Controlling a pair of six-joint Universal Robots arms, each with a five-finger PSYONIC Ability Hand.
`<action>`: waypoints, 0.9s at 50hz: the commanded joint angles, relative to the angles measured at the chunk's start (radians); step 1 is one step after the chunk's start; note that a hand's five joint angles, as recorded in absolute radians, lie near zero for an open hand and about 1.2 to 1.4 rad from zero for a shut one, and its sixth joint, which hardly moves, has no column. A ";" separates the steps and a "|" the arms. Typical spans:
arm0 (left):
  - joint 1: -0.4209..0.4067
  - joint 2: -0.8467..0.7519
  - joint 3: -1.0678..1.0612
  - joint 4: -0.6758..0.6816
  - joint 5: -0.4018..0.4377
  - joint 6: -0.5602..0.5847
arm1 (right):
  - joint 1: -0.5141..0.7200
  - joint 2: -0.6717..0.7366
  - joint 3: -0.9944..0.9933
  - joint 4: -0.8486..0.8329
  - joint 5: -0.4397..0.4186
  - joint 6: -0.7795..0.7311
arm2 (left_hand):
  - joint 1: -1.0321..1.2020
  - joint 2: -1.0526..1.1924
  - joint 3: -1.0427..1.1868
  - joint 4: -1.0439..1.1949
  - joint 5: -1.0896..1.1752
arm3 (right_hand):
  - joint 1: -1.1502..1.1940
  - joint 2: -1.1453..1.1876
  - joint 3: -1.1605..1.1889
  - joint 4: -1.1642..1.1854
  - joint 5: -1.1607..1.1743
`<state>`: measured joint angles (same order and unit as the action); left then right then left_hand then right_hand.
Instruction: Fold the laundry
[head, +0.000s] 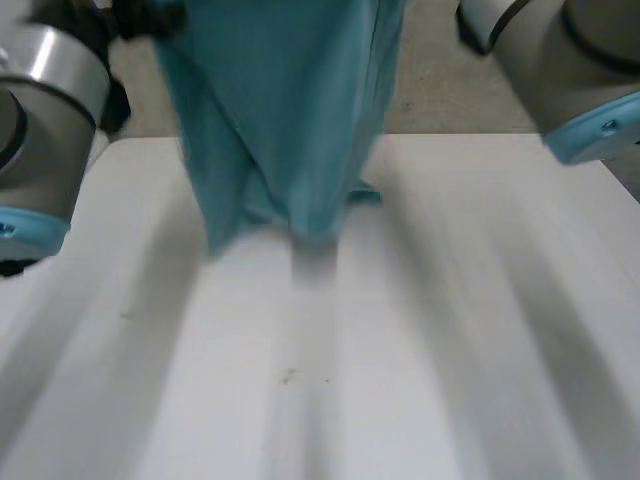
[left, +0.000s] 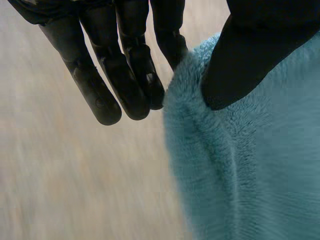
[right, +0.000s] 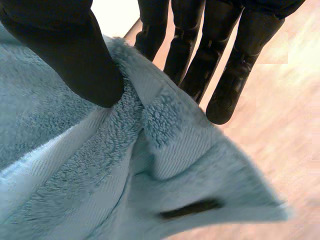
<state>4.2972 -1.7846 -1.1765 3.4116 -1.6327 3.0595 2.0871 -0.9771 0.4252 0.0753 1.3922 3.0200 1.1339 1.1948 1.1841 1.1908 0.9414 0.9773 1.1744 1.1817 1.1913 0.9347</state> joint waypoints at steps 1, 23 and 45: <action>-0.063 0.082 -0.210 0.146 -0.018 0.025 | 0.008 -0.166 0.401 -0.166 -0.096 -0.020 | 0.262 0.201 0.212 0.205 0.280 | 0.419 0.222 0.215 0.205 0.287; -0.148 -0.121 -0.554 -0.003 -0.030 0.050 | -0.009 -0.098 0.854 -0.039 0.037 -0.265 | -0.182 -0.243 -0.232 -0.239 -0.164 | 0.419 0.222 0.215 0.205 0.287; -0.159 -0.022 -0.641 -0.008 -0.079 -0.054 | 0.027 -0.324 0.741 -0.020 0.132 -0.259 | -0.920 -0.981 -0.971 -0.977 -0.902 | 0.419 0.222 0.215 0.205 0.287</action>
<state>4.1407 -1.8224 -1.7986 3.4055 -1.7065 3.0386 2.0963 -1.2863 1.1942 0.0487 1.4678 2.7614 0.2505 0.2324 0.2506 0.2328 0.0626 0.9883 1.1771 1.1866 1.1954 0.9783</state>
